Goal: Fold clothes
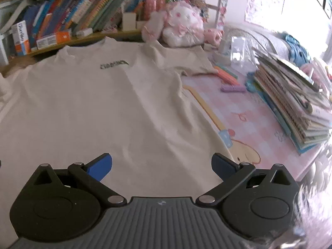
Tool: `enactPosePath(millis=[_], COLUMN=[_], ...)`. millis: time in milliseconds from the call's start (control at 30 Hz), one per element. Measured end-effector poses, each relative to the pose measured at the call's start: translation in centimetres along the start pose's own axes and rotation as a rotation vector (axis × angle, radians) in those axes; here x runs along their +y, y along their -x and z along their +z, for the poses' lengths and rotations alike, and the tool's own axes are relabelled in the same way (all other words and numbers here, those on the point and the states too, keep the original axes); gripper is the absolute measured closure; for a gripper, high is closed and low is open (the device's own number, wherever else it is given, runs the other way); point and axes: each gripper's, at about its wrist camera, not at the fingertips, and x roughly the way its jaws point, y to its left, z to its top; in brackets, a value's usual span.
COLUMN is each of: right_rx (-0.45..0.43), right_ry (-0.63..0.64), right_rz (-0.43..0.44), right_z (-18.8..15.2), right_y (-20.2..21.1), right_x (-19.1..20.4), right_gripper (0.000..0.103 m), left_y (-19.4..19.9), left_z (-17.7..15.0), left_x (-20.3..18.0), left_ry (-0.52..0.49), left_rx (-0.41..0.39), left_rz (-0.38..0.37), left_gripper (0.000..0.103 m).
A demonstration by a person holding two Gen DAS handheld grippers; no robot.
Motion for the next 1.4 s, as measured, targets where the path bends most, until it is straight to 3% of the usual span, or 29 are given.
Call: enactPosePath(millis=[267,500,700,900,1233,1300,1400], right_rx=[-0.02,-0.051,-0.002,0.074,0.133,0.142,0.146], right_ry=[0.002,-0.021,-0.106,-0.179,-0.214,-0.228,-0.242], right_rz=[0.033,0.157,0.27,0.347,0.328,0.315,0.31], right_z=[0.5,3.8,8.2,12.1,16.2,16.6,17.0], right_y=[-1.2,-3.9,-8.6,-13.5,-18.6,-19.2,-19.7], right_x=[-3.0,-7.2,-11.1,-13.5,-15.1,-15.4,-15.5], right_gripper=[0.0,0.003,0.037,0.041,0.042,0.051,0.056], left_y=[-1.4,-2.5,-3.6,-4.2,-4.8,-4.9,-5.2], left_z=[1.2,2.9,4.0,4.3,4.5,4.5,4.2], left_x=[-2.7,-5.9,-8.0,-9.3,-10.1,-10.0,-9.7], left_ry=[0.019,0.064,0.139,0.186,0.223,0.234,0.254], left_rx=[0.048,0.08,0.088,0.107,0.149,0.159,0.172], left_rz=[0.035,0.119,0.215,0.285,0.308,0.309,0.309], left_gripper=[0.01,0.01,0.01,0.01,0.01,0.01,0.01])
